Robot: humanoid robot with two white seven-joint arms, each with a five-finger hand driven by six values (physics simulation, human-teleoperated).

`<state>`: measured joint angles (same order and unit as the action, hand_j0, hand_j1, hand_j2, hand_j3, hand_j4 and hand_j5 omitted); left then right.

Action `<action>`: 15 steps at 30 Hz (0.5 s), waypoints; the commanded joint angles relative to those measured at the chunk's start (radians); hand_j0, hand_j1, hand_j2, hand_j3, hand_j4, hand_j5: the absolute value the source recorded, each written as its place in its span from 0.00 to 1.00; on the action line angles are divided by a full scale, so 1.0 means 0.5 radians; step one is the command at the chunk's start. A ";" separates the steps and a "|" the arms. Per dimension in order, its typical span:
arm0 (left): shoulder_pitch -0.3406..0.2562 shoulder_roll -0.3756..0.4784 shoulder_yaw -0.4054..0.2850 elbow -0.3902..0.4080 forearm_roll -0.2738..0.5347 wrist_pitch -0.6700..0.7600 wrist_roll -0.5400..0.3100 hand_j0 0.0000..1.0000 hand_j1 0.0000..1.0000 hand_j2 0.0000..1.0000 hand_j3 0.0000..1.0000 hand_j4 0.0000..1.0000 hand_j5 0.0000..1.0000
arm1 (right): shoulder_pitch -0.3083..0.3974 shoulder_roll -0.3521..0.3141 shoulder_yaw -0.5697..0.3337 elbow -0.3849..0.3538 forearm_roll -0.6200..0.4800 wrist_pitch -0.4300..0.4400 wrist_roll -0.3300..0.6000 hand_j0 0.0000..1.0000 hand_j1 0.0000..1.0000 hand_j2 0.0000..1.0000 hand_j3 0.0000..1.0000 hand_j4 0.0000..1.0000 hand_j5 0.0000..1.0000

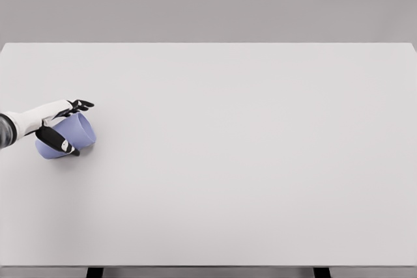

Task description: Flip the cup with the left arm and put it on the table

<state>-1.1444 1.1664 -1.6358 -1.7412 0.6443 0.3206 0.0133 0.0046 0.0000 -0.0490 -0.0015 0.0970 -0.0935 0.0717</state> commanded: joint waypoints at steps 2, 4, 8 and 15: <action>0.009 -0.014 0.004 0.000 -0.009 0.021 0.004 0.98 0.98 0.98 0.98 0.98 0.98 | 0.000 0.000 0.000 0.000 0.002 0.000 0.001 1.00 1.00 1.00 1.00 1.00 1.00; 0.009 -0.017 0.004 0.000 -0.006 0.046 0.004 0.96 0.96 0.96 0.96 0.96 0.96 | 0.000 0.000 0.000 0.000 -0.001 0.000 0.001 1.00 1.00 1.00 1.00 1.00 1.00; 0.022 -0.017 0.004 0.000 -0.006 0.046 0.004 0.86 0.86 0.86 0.86 0.86 0.86 | 0.000 0.000 0.000 0.000 -0.001 0.000 0.001 1.00 1.00 1.00 1.00 1.00 1.00; 0.025 -0.020 0.010 -0.003 0.009 0.043 0.001 0.58 0.58 0.58 0.58 0.58 0.58 | 0.000 0.000 0.000 0.000 0.002 0.000 0.001 1.00 1.00 1.00 1.00 1.00 1.00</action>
<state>-1.1321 1.1577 -1.6326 -1.7423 0.6485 0.3437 0.0143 0.0046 0.0000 -0.0490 -0.0015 0.0973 -0.0935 0.0718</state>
